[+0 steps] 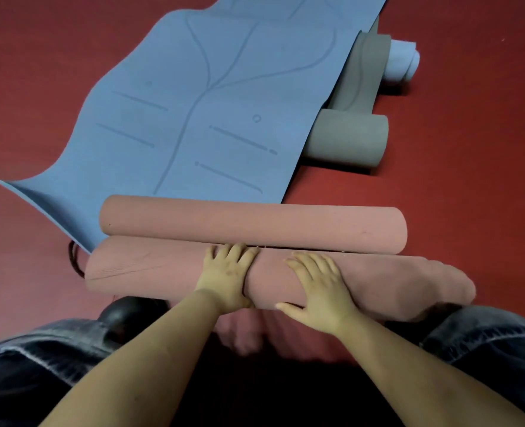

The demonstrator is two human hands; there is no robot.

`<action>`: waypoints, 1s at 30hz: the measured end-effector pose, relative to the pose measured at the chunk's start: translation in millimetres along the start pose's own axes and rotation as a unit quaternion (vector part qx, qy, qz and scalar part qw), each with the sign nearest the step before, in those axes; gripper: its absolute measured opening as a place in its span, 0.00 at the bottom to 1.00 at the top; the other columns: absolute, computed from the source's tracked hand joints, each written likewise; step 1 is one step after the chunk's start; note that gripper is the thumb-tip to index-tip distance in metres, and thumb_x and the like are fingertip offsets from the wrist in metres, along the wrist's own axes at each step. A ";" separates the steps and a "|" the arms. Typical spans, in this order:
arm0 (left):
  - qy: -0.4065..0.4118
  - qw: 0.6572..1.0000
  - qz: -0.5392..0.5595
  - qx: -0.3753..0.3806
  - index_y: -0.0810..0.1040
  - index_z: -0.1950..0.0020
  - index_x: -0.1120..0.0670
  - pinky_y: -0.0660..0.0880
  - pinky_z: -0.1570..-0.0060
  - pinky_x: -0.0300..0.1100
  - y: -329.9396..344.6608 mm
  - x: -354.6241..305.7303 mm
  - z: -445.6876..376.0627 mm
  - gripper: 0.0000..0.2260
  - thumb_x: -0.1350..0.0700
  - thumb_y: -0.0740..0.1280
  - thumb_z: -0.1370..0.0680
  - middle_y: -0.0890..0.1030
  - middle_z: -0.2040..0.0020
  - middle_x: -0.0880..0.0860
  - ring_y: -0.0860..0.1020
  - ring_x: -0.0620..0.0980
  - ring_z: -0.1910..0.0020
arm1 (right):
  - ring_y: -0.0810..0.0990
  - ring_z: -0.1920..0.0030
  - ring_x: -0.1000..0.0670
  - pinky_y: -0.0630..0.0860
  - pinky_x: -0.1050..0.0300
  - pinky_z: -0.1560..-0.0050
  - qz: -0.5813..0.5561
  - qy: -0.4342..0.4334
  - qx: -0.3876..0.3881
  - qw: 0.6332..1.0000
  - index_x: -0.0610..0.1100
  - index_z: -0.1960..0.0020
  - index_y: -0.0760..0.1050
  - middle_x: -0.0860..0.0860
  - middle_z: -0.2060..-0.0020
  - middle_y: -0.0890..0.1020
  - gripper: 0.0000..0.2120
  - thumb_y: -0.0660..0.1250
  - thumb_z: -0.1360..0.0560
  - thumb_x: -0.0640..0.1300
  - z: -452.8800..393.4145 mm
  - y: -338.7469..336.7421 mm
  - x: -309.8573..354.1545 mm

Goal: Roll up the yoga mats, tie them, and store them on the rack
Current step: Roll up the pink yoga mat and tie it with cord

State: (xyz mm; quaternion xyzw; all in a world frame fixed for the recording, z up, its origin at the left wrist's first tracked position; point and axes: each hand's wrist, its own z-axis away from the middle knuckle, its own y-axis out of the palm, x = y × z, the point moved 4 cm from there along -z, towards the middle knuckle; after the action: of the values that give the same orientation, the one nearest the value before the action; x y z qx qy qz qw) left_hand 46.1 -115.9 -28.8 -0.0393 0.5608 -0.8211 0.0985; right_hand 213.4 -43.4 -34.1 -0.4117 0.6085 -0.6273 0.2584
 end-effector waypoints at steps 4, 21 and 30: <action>-0.004 1.000 -0.014 0.015 0.51 0.24 0.46 0.56 0.33 0.53 5.7 3.8 -4.3 0.48 0.33 0.70 0.38 0.60 0.29 0.50 0.61 0.52 0.31 | 0.76 0.41 0.42 0.71 0.46 0.42 -0.035 0.129 0.036 0.990 0.45 0.37 0.74 0.45 0.36 0.75 0.35 0.52 0.31 0.67 -27.0 -2.5 -1.3; -0.078 0.992 0.080 0.054 0.34 0.24 0.54 0.42 0.29 0.62 0.2 12.2 -56.6 0.57 0.20 0.52 0.38 0.32 0.25 0.57 0.34 0.54 0.25 | 0.48 0.24 0.47 0.44 0.47 0.26 -0.031 0.139 0.142 0.980 0.49 0.23 0.53 0.48 0.23 0.51 0.32 0.54 0.22 0.62 -113.8 0.5 -49.2; -0.073 0.994 0.085 0.004 0.35 0.24 0.56 0.38 0.28 0.60 -9.6 20.9 -84.6 0.59 0.19 0.43 0.43 0.33 0.24 0.58 0.35 0.54 0.25 | 0.75 0.37 0.40 0.67 0.38 0.36 0.014 0.195 0.052 0.979 0.48 0.33 0.72 0.42 0.34 0.74 0.27 0.52 0.26 0.59 -45.5 13.8 -28.4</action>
State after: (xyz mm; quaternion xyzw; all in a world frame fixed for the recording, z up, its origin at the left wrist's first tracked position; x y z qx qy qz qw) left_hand 9.8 -39.5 -51.9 -0.0507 0.5504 -0.8069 0.2084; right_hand 188.2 3.3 -49.7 -0.2592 0.6192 -0.7227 0.1646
